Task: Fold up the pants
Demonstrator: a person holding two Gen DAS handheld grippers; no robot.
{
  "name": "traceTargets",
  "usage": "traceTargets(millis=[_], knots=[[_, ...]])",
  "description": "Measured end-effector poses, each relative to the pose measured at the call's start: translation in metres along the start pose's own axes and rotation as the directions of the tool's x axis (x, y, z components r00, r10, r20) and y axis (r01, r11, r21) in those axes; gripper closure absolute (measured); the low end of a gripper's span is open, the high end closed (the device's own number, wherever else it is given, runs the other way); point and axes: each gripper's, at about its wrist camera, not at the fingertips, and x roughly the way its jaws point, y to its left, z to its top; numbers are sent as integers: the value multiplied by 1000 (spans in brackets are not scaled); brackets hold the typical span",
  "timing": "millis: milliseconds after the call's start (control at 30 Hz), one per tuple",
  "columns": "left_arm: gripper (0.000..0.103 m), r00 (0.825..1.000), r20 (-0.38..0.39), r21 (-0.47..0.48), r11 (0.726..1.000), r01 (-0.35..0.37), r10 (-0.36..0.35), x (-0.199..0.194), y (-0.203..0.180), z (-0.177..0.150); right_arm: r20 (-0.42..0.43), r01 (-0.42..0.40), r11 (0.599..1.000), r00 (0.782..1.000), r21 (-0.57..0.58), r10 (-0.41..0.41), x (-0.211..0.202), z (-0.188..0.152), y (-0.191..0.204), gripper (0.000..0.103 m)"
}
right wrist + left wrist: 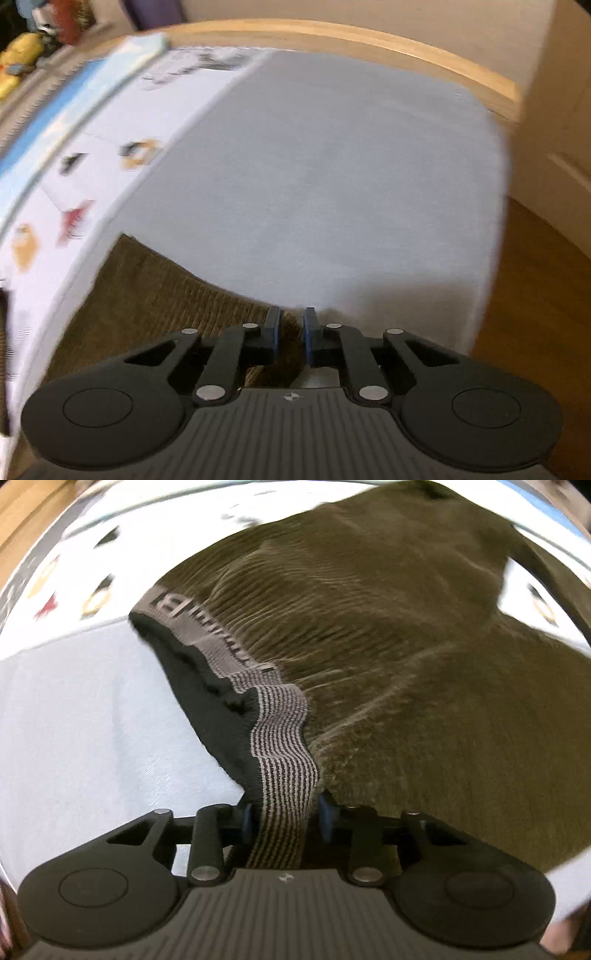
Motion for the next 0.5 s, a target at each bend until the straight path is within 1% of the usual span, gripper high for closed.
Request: traceTargets(millis=[67, 100, 200, 267, 333, 367, 400, 433, 467, 500], knots=[[71, 999, 6, 73, 997, -36, 35, -2, -7, -4, -27, 21, 999, 999, -31, -21, 3, -3, -10, 90], [72, 999, -2, 79, 996, -40, 40, 0, -1, -7, -36, 20, 999, 999, -40, -22, 4, -4, -11, 90], [72, 998, -42, 17, 999, -36, 36, 3, 23, -16, -61, 11, 992, 998, -122, -18, 8, -10, 0, 90], [72, 996, -61, -2, 998, -58, 58, 4, 34, -20, -87, -24, 981, 996, -193, 7, 9, -13, 11, 91], [71, 996, -70, -8, 998, -58, 57, 3, 36, -23, -100, -23, 971, 995, -238, -1, 12, -13, 19, 91], [70, 996, -65, 0, 998, -68, 68, 2, 34, -23, -102, -7, 970, 995, -242, -18, 13, -13, 19, 91], [66, 995, -61, 9, 997, -80, 80, 0, 30, -22, -105, 4, 971, 994, -241, -30, 15, -12, 20, 91], [59, 994, -62, 14, 996, -90, 90, -2, 28, -21, -109, 14, 970, 993, -244, -42, 17, -12, 21, 89], [58, 993, -65, 9, 995, -101, 101, -4, 27, -19, -105, 22, 968, 993, -248, -50, 16, -13, 23, 89], [53, 992, -64, -4, 994, -105, 105, -8, 28, -18, -91, 32, 967, 994, -252, -57, 14, -15, 27, 89]])
